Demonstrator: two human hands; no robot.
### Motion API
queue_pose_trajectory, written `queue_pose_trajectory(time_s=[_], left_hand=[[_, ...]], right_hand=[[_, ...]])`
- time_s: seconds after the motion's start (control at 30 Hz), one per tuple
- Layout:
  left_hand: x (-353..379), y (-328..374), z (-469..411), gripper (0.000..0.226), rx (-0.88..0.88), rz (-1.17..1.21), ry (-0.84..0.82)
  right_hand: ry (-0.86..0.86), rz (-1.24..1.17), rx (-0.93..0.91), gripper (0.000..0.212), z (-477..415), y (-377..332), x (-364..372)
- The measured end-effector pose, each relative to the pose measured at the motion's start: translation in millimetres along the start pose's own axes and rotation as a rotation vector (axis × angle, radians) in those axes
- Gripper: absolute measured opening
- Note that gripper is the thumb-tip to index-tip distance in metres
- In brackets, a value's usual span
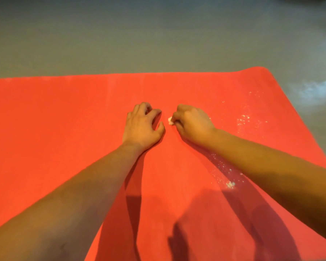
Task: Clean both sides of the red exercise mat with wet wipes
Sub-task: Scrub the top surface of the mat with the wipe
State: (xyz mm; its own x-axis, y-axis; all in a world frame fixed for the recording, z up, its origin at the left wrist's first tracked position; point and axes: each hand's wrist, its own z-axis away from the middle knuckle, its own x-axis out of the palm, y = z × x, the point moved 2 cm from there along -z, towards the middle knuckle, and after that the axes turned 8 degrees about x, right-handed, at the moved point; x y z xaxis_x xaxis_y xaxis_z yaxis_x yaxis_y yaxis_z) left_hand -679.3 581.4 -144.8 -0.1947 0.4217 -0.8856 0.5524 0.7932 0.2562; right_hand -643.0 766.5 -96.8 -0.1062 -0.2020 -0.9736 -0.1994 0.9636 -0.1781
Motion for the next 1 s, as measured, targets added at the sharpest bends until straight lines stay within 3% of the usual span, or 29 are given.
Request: queue_pose_trajectory(time_s=[0.17,0.53,0.8,1.0], left_hand=[[-1,-2,0,0.042,-0.003,0.015,0.005],[3,-2,1,0.034,0.017,0.069,0.031],[-3,2,1,0.03,0.037,0.03,-0.037],[-15,18,12,0.036,0.013,-0.032,-0.155]], right_hand=[[-0.034,0.051,0.103,0.026,-40,3,1],[-0.102,-0.084,-0.118,0.015,101,-27,-14],[-0.057,0.063,0.146,0.022,7,-22,1],[-0.102,0.01,0.074,0.019,72,-40,-15]])
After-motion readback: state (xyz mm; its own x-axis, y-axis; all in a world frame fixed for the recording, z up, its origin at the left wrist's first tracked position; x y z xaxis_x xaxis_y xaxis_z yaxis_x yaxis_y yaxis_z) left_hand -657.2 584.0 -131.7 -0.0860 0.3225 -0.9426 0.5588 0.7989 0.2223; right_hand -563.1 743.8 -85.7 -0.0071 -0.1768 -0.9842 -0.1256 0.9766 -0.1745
